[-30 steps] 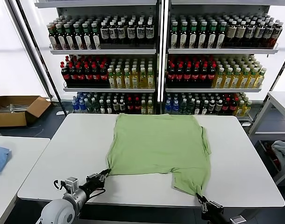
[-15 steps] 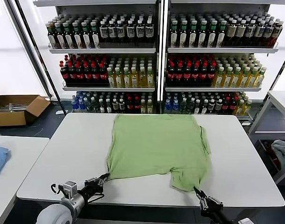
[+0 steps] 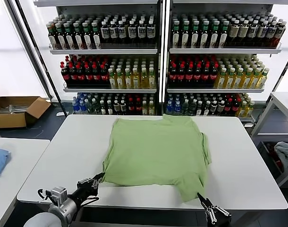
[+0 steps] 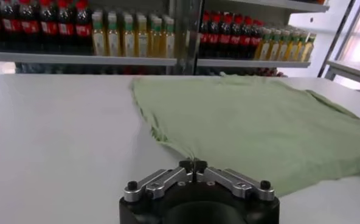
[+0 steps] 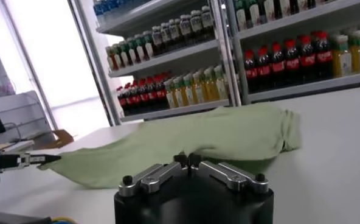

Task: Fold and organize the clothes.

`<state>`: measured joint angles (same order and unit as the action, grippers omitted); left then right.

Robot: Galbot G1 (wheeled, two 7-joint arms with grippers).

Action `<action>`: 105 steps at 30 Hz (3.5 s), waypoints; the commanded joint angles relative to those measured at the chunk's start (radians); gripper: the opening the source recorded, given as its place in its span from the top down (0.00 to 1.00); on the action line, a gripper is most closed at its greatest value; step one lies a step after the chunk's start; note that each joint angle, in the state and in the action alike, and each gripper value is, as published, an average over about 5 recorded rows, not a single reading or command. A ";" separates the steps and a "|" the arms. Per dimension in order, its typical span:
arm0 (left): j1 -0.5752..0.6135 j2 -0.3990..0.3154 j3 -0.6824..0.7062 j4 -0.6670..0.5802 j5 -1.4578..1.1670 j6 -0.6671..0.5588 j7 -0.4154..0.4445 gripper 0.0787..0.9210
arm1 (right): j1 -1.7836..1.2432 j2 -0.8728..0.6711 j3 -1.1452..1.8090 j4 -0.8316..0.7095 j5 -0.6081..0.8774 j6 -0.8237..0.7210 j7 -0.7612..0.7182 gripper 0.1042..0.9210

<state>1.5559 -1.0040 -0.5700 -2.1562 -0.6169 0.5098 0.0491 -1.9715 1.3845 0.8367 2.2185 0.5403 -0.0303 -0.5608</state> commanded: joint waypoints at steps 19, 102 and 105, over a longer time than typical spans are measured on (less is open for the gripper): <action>-0.310 0.025 0.025 0.155 -0.134 0.009 -0.007 0.99 | 0.472 -0.171 -0.079 -0.222 0.205 -0.078 0.124 1.00; 0.137 -0.069 -0.077 0.001 -0.008 0.068 -0.085 0.99 | 0.222 -0.281 -0.186 -0.062 -0.116 -0.313 0.391 0.97; 0.202 -0.089 -0.129 -0.025 0.004 0.069 -0.082 0.99 | 0.162 -0.290 -0.177 -0.042 -0.143 -0.294 0.382 0.97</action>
<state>1.5312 -1.0712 -0.5705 -2.0511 -0.6430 0.5790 -0.0283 -1.6795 1.0970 0.6344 2.1032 0.4221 -0.3474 -0.1559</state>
